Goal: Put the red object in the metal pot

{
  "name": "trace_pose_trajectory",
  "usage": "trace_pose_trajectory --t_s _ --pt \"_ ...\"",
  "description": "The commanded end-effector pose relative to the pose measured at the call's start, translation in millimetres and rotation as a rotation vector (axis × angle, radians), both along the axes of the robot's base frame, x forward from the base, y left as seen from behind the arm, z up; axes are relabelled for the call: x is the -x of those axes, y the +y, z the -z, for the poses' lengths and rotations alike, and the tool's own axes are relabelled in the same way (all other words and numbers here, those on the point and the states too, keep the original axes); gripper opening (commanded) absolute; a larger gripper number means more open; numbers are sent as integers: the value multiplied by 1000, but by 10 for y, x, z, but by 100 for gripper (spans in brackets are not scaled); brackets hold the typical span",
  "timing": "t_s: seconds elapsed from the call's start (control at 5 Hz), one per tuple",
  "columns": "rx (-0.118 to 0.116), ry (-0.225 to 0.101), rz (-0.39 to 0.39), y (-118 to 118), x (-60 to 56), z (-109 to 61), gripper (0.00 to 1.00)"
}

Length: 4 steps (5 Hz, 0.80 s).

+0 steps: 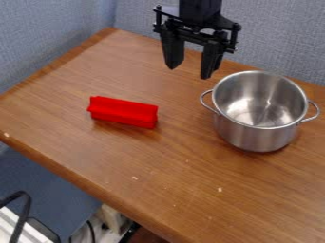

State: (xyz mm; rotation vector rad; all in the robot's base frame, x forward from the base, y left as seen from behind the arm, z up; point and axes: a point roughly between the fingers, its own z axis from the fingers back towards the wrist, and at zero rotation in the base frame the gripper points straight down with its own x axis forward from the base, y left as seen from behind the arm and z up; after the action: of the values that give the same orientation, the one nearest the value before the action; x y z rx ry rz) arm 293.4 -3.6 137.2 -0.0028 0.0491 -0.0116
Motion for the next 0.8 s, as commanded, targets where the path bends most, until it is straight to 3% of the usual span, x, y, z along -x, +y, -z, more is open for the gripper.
trace_pose_trajectory --t_s 0.0,0.2,0.4,0.6 --pt "-1 18 0 2 13 54 100" --pt "-38 18 40 198 58 45 100" --pt "-77 33 141 491 107 67 100" --pt "-125 38 214 791 182 128 0"
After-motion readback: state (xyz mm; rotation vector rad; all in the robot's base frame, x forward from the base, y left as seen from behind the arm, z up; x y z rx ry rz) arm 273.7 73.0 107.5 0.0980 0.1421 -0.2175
